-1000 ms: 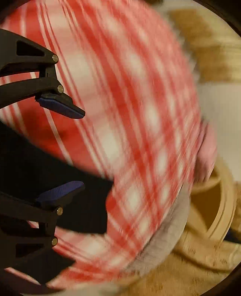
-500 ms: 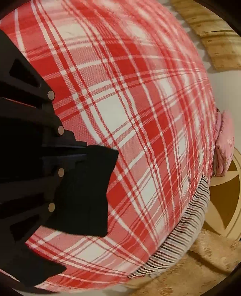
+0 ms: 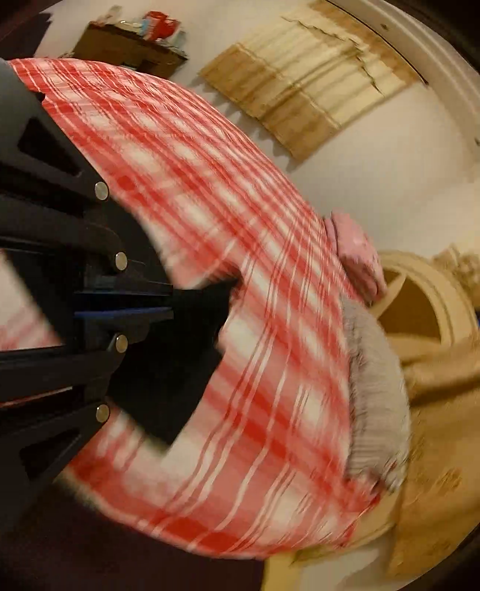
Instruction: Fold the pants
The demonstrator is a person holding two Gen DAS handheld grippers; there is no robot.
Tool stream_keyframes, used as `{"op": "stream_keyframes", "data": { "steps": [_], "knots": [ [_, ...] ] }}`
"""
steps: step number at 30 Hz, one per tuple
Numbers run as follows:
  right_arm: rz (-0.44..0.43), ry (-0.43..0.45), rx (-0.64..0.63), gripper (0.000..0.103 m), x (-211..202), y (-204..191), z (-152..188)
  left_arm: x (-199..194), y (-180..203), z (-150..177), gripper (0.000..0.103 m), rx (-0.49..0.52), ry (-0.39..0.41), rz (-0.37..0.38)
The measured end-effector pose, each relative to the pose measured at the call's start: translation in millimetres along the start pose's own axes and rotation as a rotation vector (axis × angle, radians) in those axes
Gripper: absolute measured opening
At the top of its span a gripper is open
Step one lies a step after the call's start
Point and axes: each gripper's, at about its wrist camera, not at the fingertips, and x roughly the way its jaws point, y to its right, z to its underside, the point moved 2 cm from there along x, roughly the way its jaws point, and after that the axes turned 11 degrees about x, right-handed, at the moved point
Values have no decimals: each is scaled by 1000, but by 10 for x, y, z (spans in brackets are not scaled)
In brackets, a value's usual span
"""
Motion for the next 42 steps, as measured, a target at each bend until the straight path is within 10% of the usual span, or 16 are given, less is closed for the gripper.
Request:
{"op": "stream_keyframes", "data": {
  "steps": [6,11,15,19,24,26,42],
  "knots": [
    [-81,-56,110,3,170,356,96,-1,0,-12,103,4,-4,-1],
    [56,69,66,4,-69,291,62,-33,1,-36,103,7,-12,-15],
    [-55,35,72,6,-213,139,98,-229,101,-81,103,71,48,-63],
    [-238,-85,25,75,-155,-244,471,-533,297,-150,103,119,144,-8],
    [-382,-227,-56,69,-14,-698,1016,-768,481,-219,103,122,189,108],
    [-393,-325,-61,35,142,-785,1243,-795,519,-212,103,128,198,124],
    [-363,-490,10,34,666,-878,1975,-738,794,-46,103,157,162,253]
  ]
}}
